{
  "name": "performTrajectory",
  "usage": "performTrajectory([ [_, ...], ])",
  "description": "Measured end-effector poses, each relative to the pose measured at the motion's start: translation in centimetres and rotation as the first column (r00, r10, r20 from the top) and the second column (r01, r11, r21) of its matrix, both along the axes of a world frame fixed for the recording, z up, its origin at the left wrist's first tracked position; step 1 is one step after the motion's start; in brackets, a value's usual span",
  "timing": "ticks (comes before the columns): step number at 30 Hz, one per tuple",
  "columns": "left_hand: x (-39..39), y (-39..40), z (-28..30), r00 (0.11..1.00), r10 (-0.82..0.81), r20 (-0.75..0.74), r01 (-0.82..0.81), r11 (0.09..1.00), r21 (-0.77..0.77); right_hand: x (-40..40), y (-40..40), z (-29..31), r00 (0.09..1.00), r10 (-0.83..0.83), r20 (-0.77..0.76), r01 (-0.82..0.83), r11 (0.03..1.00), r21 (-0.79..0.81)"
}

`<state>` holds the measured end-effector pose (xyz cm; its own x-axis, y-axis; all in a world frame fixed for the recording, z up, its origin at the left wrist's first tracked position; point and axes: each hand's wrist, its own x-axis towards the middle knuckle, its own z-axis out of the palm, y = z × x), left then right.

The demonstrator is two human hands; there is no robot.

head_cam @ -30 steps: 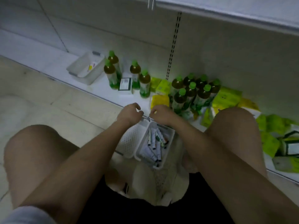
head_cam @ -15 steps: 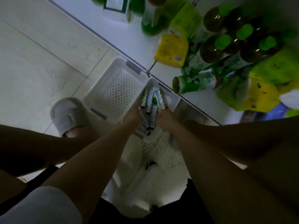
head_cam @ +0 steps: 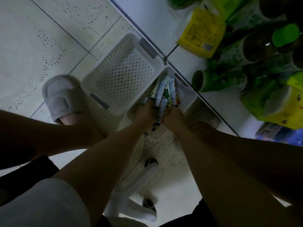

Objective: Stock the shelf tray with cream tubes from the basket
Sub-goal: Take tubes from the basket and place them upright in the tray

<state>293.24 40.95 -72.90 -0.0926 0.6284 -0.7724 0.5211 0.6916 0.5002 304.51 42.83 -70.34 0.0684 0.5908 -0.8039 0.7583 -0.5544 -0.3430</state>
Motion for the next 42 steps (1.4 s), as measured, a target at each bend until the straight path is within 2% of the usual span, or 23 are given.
performTrajectory([
  [5,-0.2,-0.9,1.5,0.977,0.146,0.153,-0.157,0.986,0.06,-2.0,0.5,-2.2,0.999,-0.034,0.042,0.034,0.999,-0.001],
  [8,-1.5,-1.0,2.9,0.942,0.221,0.254,-0.232,0.973,0.015,-2.7,0.8,-3.0,0.995,-0.095,0.031,0.094,0.995,0.019],
  [11,-2.9,-1.0,4.0,0.922,0.222,0.317,-0.25,0.967,0.049,-2.5,0.8,-2.9,1.0,-0.016,0.027,0.016,1.0,0.011],
  [14,-3.7,-0.8,5.3,0.896,0.219,0.387,-0.255,0.966,0.044,-2.1,1.2,-1.1,0.995,-0.088,-0.05,0.088,0.996,-0.007],
  [19,-4.1,0.6,8.3,0.933,0.031,0.358,-0.077,0.991,0.114,-0.5,2.5,4.1,0.949,-0.191,-0.25,0.152,0.974,-0.169],
  [22,-4.5,2.9,11.0,0.928,-0.074,0.365,0.017,0.987,0.157,0.4,3.4,8.2,0.927,-0.186,-0.327,0.134,0.975,-0.175],
  [27,-5.8,7.3,18.8,0.918,-0.127,0.376,0.065,0.983,0.173,2.7,4.0,16.1,0.9,-0.142,-0.411,0.116,0.989,-0.088],
  [31,-6.8,9.2,25.9,0.894,-0.246,0.374,0.149,0.951,0.27,4.5,3.8,23.3,0.825,-0.112,-0.554,0.136,0.991,0.003],
  [36,-6.2,10.3,35.7,0.811,-0.401,0.425,0.208,0.878,0.431,6.8,2.6,32.4,0.726,-0.027,-0.687,0.21,0.96,0.185],
  [40,-5.2,10.5,42.3,0.727,-0.507,0.463,0.236,0.818,0.524,7.5,1.9,37.7,0.599,-0.039,-0.8,0.316,0.929,0.192],
  [41,-4.7,10.3,44.1,0.699,-0.54,0.468,0.246,0.797,0.551,7.5,1.7,39.0,0.589,-0.027,-0.808,0.339,0.915,0.217],
  [42,-4.2,10.1,45.9,0.675,-0.577,0.459,0.262,0.77,0.582,7.4,1.4,40.3,0.618,0.009,-0.786,0.347,0.894,0.283],
])
